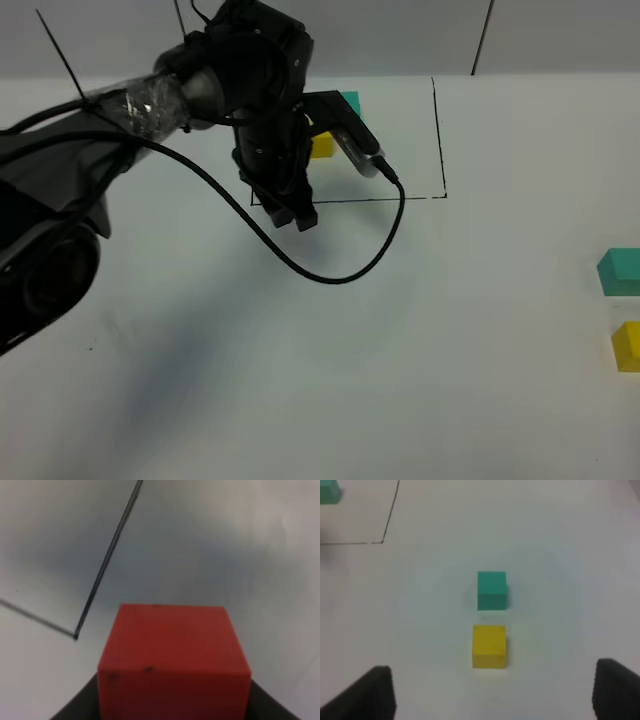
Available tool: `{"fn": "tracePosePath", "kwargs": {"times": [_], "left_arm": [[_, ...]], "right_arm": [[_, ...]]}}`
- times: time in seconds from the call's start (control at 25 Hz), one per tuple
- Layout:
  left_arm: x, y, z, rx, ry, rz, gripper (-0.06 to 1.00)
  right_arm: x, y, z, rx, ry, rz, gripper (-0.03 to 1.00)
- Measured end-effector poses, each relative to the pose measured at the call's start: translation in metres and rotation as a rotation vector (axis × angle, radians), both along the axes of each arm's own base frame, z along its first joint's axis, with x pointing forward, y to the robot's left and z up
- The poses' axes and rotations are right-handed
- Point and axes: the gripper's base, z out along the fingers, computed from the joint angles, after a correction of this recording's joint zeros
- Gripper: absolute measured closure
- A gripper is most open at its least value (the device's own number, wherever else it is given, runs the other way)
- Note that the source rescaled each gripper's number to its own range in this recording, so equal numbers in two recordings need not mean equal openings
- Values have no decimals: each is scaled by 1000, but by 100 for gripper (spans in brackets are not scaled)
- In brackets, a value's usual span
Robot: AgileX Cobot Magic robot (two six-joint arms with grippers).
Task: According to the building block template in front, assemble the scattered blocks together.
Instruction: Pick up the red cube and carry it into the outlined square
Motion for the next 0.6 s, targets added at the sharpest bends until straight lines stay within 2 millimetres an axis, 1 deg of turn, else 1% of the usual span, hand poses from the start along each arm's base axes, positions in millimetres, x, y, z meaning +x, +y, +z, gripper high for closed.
{"fn": "tracePosePath", "kwargs": {"times": [0.12,0.2,0.4,0.6], "left_arm": [[2,-16,-6,-1,-7,-131,94],[3,-21,-11,7,-2,-194,94],[4,-22,-28,38,34,-315,94],[4,-23,-30,48,45,-437,94]], "right_arm": [[0,0,0,0,0,0,33],[0,0,0,0,0,0,33],[0,0,0,0,0,0,33],[0,0,0,0,0,0,33]]}}
